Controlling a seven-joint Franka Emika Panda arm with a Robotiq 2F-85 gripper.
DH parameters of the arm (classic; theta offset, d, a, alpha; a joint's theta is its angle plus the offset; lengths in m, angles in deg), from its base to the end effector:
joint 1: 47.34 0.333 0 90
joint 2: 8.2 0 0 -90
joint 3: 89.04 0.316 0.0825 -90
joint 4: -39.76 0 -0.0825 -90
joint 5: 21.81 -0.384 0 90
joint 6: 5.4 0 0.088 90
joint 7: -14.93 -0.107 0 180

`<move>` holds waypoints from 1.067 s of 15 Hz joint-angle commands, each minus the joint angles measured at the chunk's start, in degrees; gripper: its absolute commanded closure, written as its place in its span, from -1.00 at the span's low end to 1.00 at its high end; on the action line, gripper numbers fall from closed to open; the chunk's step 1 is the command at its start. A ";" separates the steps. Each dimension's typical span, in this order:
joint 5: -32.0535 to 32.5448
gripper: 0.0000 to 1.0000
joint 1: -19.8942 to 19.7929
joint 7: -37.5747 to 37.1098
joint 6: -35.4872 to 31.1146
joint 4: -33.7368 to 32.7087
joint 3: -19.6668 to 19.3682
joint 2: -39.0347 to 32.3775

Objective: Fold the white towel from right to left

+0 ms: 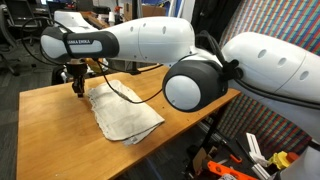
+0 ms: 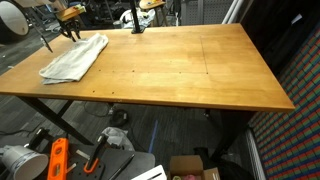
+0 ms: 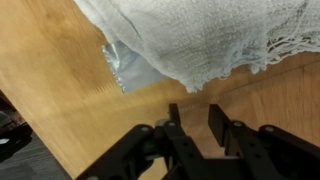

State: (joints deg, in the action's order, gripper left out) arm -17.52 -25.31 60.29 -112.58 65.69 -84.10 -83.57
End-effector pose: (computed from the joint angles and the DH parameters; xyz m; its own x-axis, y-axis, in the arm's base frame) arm 0.7506 0.3250 0.2420 0.3474 0.9343 0.0802 0.9333 -0.3528 0.0670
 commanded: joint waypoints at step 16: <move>-0.15 -1.00 -11.39 22.98 38.52 -1.95 0.62 6.30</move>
State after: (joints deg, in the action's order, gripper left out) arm -16.81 -35.69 79.17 -74.87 66.06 -84.59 -74.93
